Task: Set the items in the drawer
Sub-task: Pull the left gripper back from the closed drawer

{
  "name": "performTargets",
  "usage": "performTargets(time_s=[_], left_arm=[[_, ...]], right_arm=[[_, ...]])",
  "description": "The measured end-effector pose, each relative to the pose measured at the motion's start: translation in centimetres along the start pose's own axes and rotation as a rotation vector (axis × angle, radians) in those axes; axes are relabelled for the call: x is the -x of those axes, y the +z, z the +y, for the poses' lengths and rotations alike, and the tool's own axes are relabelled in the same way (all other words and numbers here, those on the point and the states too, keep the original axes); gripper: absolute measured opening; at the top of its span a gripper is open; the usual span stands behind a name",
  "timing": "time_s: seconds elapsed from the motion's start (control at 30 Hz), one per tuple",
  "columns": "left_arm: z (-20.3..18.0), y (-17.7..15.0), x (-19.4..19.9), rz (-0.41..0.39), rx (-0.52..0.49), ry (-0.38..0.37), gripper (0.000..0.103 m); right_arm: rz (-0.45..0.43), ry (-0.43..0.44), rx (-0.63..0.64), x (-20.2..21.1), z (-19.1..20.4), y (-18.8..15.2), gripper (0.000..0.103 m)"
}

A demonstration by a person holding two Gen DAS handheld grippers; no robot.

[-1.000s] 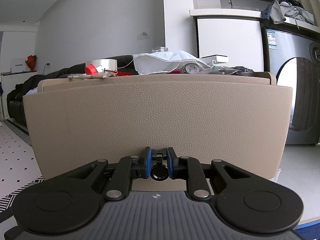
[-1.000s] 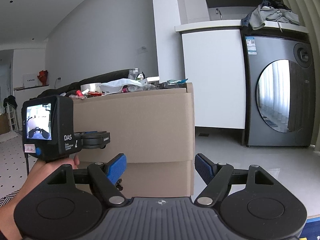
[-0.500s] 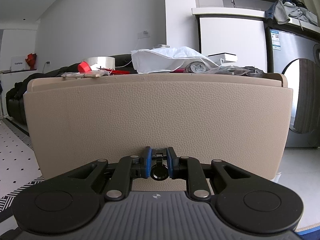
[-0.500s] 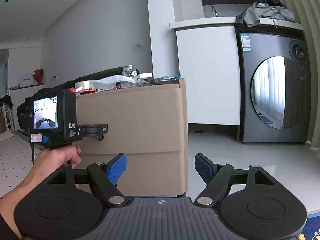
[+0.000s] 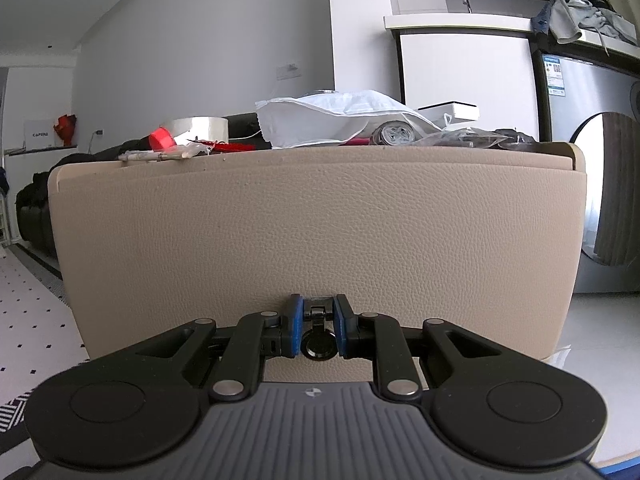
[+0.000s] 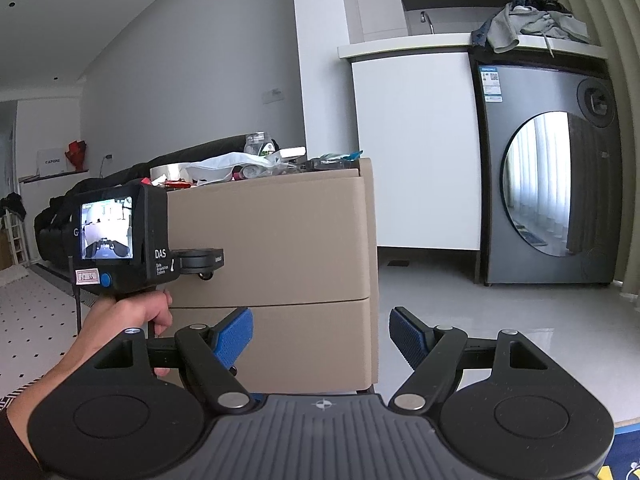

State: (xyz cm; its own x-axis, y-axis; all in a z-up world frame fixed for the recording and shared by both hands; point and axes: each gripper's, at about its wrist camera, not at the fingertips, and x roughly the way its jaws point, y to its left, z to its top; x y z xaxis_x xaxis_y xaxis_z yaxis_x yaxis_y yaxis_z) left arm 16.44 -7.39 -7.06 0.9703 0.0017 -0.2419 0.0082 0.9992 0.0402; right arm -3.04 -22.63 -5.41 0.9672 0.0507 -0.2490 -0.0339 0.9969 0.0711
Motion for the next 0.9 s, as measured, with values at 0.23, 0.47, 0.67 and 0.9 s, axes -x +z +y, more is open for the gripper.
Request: performTargets(time_s=[0.23,0.47,0.67,0.9], left_arm=[[0.3,0.1,0.0,0.008,0.008,-0.011,0.019],[0.0,-0.5,1.1,-0.017,-0.015,0.009,0.055],[1.2,-1.4,5.1,-0.031,-0.009,-0.012,0.073],[3.8,-0.9,9.7,-0.048,0.032,-0.001,0.086]], right_arm=[[0.009,0.0,-0.024,-0.2,-0.3,0.1,0.079],[-0.014,-0.01,-0.016,0.3,0.0,0.4,0.079],[-0.01,0.002,-0.01,-0.3,0.4,0.3,0.079],[-0.023,0.037,-0.021,-0.8,1.2,0.5,0.079]])
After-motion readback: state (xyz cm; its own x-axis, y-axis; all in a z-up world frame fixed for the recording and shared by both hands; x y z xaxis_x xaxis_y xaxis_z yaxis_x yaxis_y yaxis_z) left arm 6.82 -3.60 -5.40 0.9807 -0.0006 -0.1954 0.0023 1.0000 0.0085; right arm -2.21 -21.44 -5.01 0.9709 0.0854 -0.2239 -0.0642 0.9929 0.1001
